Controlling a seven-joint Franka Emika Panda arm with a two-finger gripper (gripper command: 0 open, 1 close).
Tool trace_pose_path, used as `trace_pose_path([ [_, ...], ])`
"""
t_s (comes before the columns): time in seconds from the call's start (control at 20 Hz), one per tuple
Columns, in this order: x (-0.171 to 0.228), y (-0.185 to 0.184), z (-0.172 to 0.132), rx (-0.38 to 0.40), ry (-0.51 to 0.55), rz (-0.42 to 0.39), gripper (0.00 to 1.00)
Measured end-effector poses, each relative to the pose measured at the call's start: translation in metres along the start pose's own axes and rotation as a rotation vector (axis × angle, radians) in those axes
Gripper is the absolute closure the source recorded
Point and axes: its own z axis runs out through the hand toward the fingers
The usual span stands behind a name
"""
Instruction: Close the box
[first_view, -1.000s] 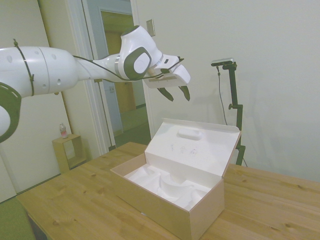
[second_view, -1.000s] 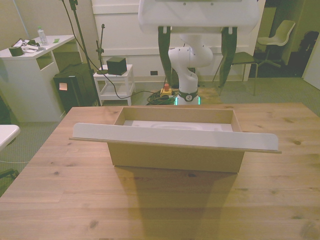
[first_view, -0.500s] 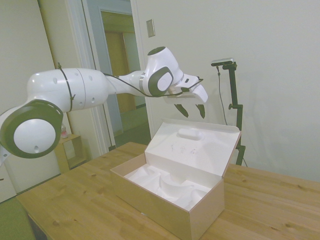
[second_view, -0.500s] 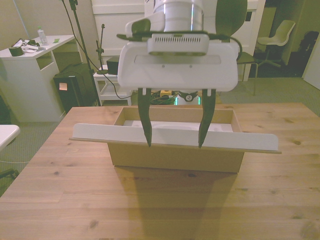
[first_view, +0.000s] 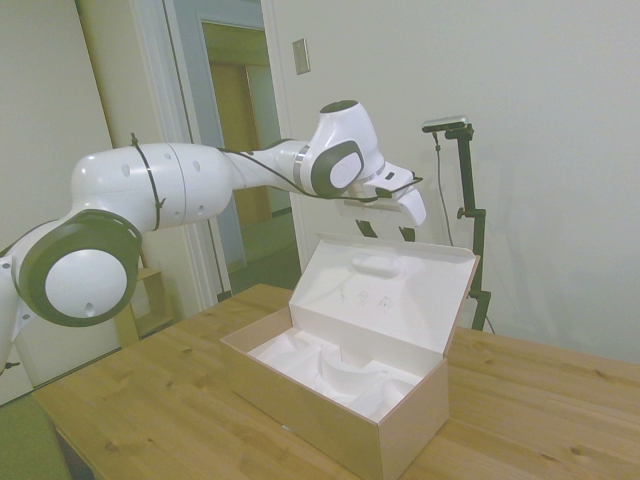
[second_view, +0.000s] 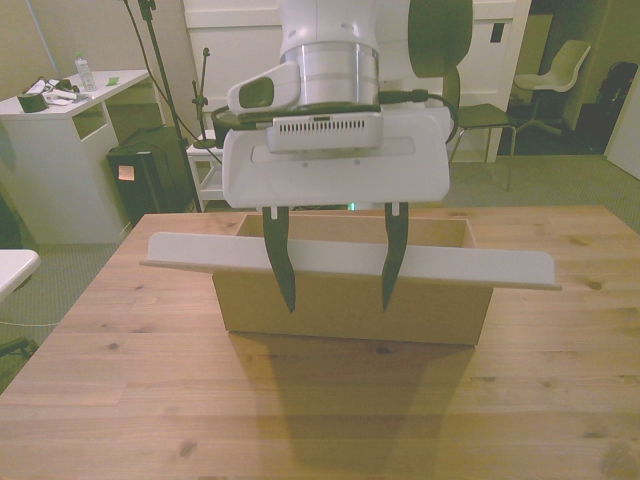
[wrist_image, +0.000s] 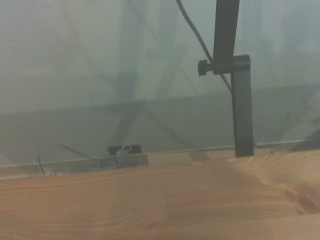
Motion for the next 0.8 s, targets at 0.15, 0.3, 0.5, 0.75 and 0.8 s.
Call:
trace_pose_path([
  [0.15, -0.011, 0.016, -0.022, -0.037, -0.094, 0.029, 0.0],
  [0.3, -0.031, 0.03, -0.037, -0.055, -0.142, 0.039, 0.0],
  [0.5, -0.072, 0.036, -0.058, -0.059, -0.176, 0.02, 0.0],
  [0.75, -0.121, 0.054, -0.086, -0.042, -0.177, 0.013, 0.0],
  [0.8, -0.131, 0.059, -0.09, -0.04, -0.177, 0.016, 0.0],
])
